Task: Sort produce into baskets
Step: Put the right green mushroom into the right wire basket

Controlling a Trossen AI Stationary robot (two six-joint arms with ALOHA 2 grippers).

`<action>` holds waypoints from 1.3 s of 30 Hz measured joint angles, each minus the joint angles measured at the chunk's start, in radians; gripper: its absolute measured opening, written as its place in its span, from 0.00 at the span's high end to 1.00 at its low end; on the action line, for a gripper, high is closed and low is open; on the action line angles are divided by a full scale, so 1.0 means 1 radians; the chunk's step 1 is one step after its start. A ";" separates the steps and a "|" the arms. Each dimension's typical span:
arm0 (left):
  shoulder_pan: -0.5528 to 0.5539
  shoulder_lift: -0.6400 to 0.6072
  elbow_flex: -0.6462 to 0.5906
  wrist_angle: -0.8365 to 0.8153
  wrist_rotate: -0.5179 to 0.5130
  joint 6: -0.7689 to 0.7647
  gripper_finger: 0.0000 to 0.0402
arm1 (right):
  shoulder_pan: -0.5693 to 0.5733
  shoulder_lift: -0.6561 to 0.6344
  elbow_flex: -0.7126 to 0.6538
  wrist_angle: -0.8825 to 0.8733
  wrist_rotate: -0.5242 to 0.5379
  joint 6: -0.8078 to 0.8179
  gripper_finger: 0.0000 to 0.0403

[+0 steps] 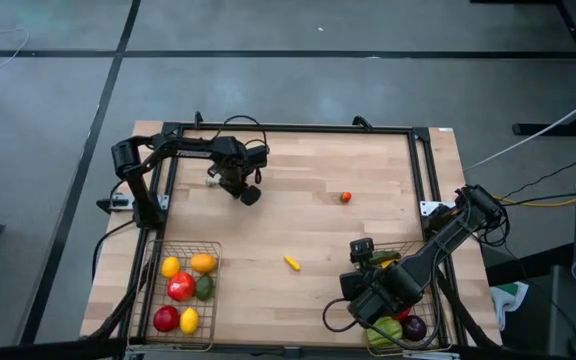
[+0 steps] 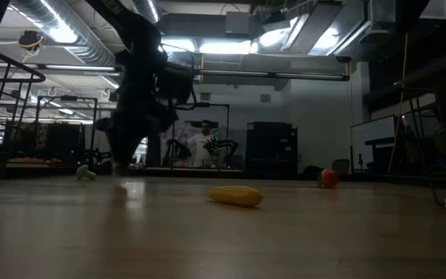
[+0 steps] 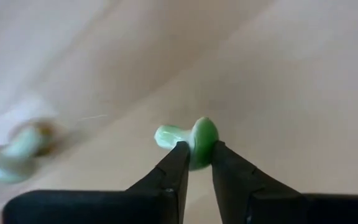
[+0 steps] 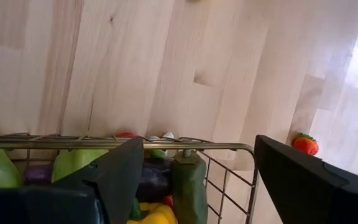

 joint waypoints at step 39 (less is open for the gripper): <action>-0.502 0.001 0.146 1.187 0.394 0.022 0.84 | 0.000 0.000 0.000 0.169 0.492 -0.121 0.24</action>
